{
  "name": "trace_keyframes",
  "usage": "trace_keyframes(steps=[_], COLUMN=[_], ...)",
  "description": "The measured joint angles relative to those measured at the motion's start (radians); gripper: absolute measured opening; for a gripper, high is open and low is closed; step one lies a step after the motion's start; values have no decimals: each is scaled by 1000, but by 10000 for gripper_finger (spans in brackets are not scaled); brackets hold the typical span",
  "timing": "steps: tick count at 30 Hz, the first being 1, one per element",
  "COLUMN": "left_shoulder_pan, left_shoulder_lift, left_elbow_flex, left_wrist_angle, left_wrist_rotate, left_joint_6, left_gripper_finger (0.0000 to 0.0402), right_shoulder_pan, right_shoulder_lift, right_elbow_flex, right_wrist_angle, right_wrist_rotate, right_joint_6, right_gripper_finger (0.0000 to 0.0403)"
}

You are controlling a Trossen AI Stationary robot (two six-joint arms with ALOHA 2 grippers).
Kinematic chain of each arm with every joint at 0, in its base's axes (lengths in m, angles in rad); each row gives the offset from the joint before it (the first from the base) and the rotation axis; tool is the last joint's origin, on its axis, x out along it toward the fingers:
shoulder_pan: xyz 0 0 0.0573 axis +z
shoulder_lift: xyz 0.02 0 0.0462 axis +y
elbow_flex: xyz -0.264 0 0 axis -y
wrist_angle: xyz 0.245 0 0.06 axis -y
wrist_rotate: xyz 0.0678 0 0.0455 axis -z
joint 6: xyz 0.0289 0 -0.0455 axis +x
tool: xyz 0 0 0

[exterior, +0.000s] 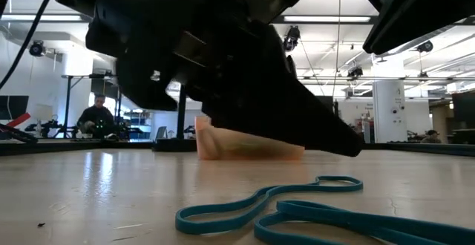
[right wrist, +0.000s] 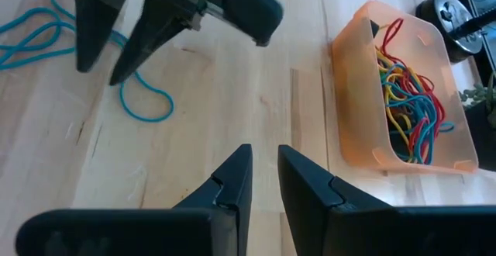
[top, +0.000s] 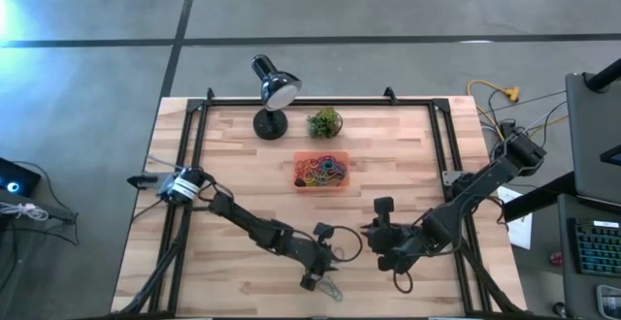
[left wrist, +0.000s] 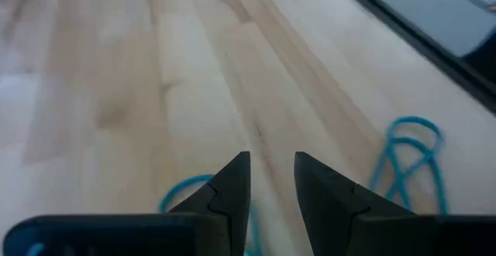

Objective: Pick and place rubber bands into bin
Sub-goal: Put the blue rubber band into the orange bin

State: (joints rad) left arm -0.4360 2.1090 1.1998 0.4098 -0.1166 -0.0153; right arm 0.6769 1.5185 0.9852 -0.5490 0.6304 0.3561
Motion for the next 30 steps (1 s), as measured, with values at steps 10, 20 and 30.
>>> trace_keyframes(steps=[10, 20, 30], left_shoulder_pan=[16, 22, 22], left_shoulder_lift=[0, -3, -22], left_elbow_flex=[0, 1, -3], left_wrist_angle=[-120, -160, -281], left_wrist_rotate=[45, 33, 28], left_joint_6=[-56, -107, -191], left_gripper_finger=[86, 86, 86], right_shoulder_pan=[0, 0, 0], right_shoulder_lift=[0, 0, 0], right_elbow_flex=[0, 0, -9], right_wrist_angle=[0, 0, 0], right_wrist_rotate=[0, 0, 0], right_joint_6=[0, 0, 3], right_gripper_finger=[59, 59, 58])
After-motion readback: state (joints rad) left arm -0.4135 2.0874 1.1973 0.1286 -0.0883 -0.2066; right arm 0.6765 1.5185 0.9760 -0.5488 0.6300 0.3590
